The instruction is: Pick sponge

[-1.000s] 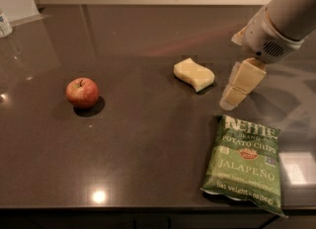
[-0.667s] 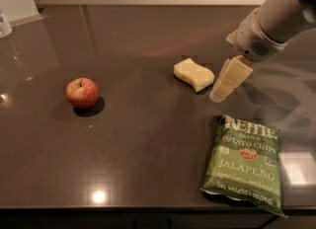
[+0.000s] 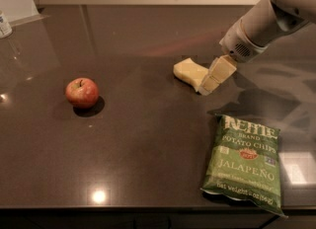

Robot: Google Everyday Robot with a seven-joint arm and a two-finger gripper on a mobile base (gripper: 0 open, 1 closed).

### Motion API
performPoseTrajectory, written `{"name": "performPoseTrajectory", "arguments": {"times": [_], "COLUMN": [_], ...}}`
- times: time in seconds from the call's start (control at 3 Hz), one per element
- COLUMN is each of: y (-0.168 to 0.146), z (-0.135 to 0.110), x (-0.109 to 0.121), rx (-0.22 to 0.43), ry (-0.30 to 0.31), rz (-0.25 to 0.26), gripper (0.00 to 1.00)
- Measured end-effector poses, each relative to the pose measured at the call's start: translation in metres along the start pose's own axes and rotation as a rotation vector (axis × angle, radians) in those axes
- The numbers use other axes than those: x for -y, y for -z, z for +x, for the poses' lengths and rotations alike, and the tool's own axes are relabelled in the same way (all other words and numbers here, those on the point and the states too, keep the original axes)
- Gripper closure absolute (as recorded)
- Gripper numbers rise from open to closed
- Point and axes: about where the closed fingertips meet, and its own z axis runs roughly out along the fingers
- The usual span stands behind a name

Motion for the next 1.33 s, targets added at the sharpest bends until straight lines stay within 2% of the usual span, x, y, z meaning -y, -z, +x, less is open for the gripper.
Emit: {"name": "performPoseTrajectory", "arguments": {"times": [0.33, 0.67, 1.0, 1.33], "y": [-0.029, -0.042, -0.05, -0.053], "z": [-0.002, -0.003, -0.003, -0.005], "x": [0.008, 0.008, 0.006, 0.004], "rx": [-0.005, -0.014, -0.025, -0.031], "ry": [-0.036, -0.05, -0.065, -0.072], "rz": [-0.021, -0.033, -0.043, -0.051], "gripper": [0.0, 0.0, 0.18, 0.41]}}
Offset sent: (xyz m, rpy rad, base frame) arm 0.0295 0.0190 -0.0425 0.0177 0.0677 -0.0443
